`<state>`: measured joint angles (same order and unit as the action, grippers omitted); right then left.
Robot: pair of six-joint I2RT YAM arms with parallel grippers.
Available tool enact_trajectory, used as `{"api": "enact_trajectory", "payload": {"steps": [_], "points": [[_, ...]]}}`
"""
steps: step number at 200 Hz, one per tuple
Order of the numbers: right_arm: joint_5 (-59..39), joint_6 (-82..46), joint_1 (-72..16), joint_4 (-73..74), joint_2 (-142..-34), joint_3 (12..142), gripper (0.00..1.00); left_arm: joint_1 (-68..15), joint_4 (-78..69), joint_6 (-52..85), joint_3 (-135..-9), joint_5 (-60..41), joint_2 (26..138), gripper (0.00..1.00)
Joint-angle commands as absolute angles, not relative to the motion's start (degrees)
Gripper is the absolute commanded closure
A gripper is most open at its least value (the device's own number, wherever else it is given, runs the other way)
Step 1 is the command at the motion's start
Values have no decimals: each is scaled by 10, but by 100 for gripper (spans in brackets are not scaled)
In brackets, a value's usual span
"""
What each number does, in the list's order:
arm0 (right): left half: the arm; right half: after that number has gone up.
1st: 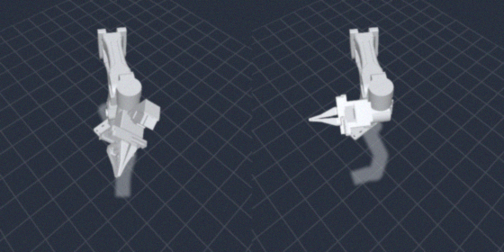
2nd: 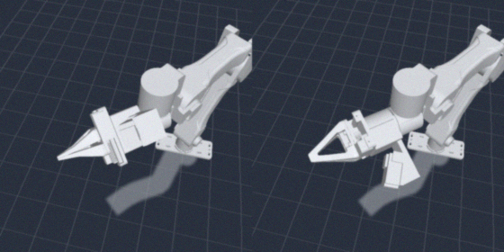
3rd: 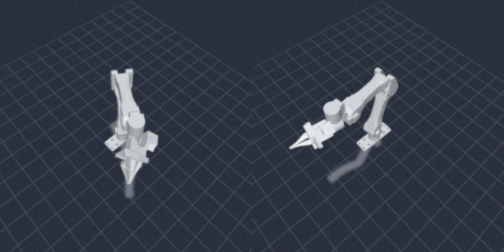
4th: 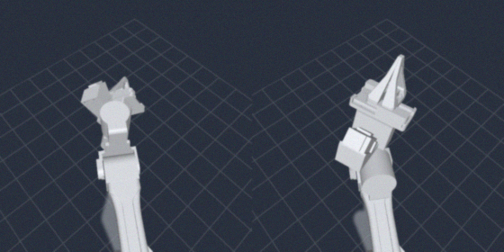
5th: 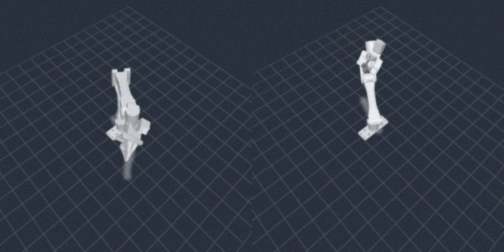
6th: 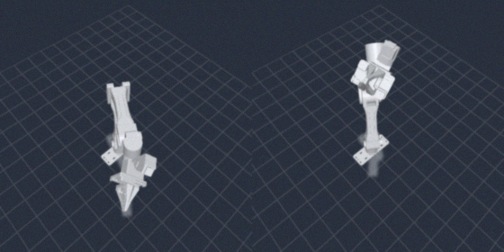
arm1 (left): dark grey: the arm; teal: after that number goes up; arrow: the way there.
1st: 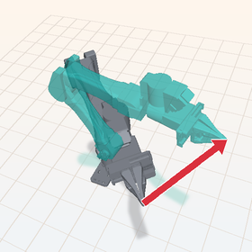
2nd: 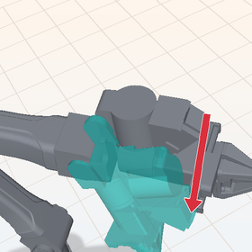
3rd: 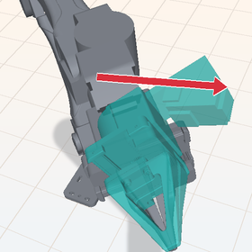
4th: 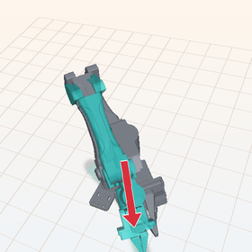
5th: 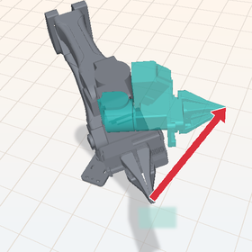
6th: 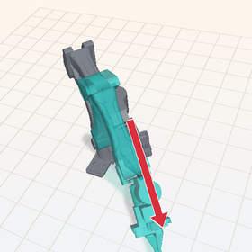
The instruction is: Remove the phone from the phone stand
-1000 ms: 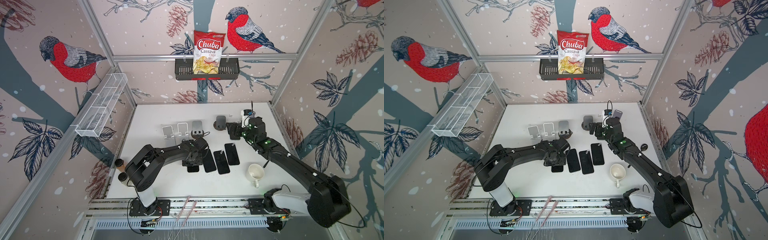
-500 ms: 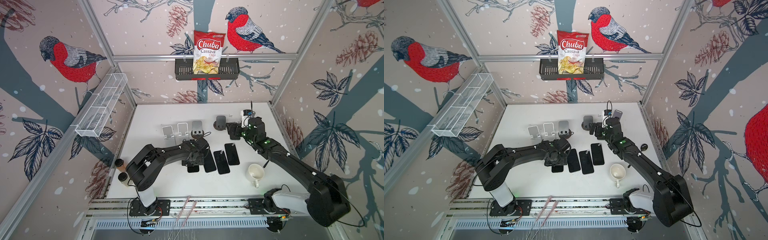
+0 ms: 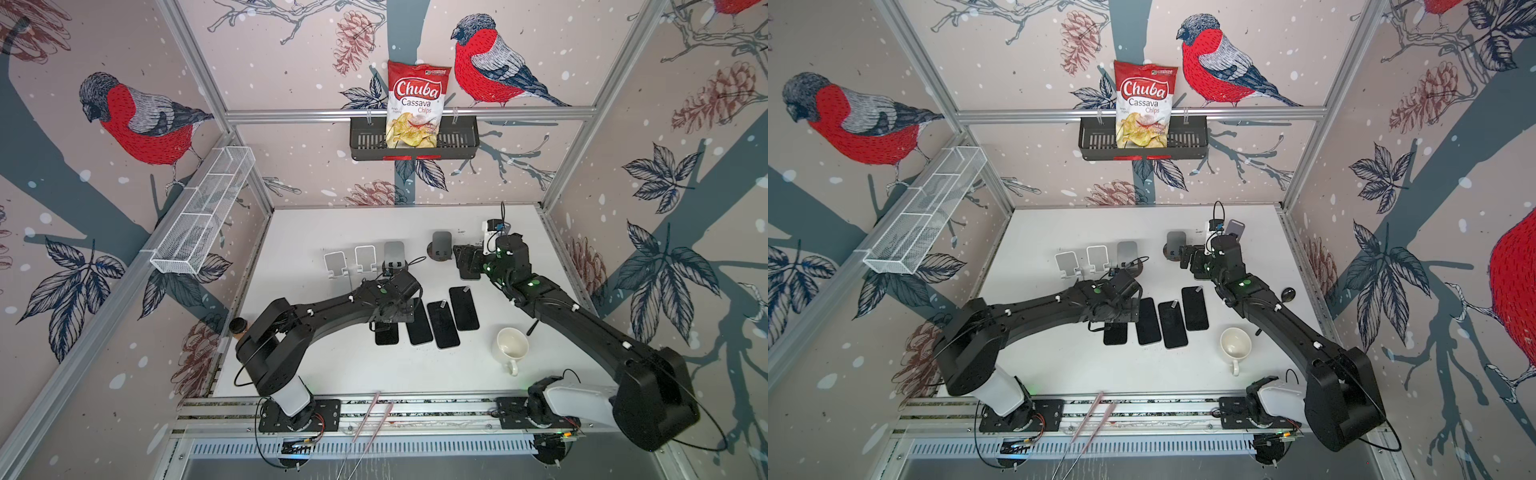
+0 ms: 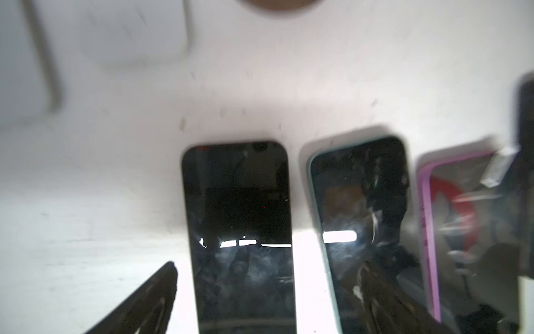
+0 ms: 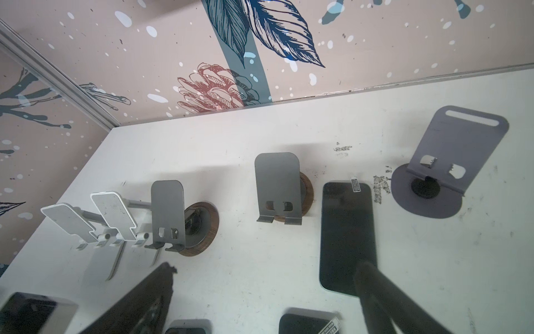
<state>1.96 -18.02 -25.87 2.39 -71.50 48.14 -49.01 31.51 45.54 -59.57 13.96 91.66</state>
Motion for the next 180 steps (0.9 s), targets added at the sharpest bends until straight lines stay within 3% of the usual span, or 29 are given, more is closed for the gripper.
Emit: {"api": "enact_trajectory", "payload": {"steps": [1, 84, 122, 154, 180], "points": [[55, -169, -258, 21, -715, 489, 1, -491, 286, 436, -586, 207, 872, 3], [179, -163, -202, 34, -706, 457, 1, -476, 177, 381, -472, 436, 665, 3], [256, -122, -169, 127, -688, 391, 1, -390, 62, 297, -396, 436, 564, 4], [296, -107, -147, 225, -688, 327, 1, -352, -29, 238, -319, 510, 493, 3], [317, -89, -126, 316, -712, 280, 1, -282, -54, 232, -282, 477, 482, 3]]}}
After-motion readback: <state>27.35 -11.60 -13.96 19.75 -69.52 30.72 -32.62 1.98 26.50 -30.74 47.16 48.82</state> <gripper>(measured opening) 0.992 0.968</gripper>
